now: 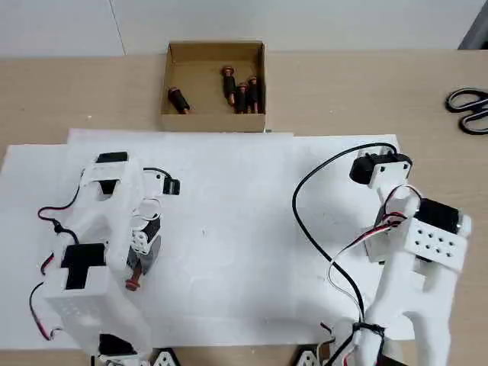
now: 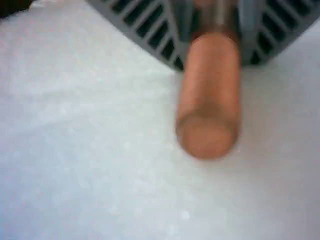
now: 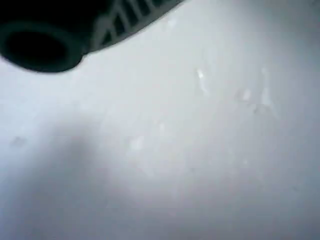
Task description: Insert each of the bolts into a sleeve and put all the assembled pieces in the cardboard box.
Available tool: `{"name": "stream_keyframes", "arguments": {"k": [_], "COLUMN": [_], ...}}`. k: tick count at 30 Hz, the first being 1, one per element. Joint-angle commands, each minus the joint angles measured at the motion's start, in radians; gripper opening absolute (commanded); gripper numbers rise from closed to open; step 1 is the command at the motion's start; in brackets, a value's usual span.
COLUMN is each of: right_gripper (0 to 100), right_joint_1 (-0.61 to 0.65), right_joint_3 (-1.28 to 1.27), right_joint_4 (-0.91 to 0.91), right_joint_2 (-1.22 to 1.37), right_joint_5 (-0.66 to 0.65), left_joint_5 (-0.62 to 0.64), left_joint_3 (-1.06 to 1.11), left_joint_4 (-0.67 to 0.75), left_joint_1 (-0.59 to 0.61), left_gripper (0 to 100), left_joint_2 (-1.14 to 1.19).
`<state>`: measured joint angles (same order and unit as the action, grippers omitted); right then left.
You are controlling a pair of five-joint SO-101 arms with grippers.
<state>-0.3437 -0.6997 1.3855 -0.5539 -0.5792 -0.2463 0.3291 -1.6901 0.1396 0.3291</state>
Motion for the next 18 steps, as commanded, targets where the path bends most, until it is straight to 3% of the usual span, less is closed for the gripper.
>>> {"name": "stream_keyframes", "arguments": {"k": [1, 10, 14, 18], "right_gripper": [0.3, 0.3, 0.3, 0.3], "right_joint_1": [-0.008, -0.007, -0.008, -0.005], "right_joint_3": [0.012, 0.012, 0.012, 0.012], "right_joint_4": [0.008, 0.007, 0.005, 0.002], "right_joint_2": [-0.039, -0.039, -0.039, -0.039], "right_joint_5": [-0.008, -0.002, -0.002, -0.002], "left_joint_5": [0.026, 0.057, 0.245, 0.562], "left_joint_3": [-0.110, -0.196, -0.202, -0.213], "left_joint_4": [-0.034, -0.061, -0.061, -0.057], "left_joint_1": [0.008, -0.003, 0.009, 0.005], "left_gripper": [0, 0, 0, 1], "left_joint_2": [-0.063, -0.361, -0.413, -0.420]}}
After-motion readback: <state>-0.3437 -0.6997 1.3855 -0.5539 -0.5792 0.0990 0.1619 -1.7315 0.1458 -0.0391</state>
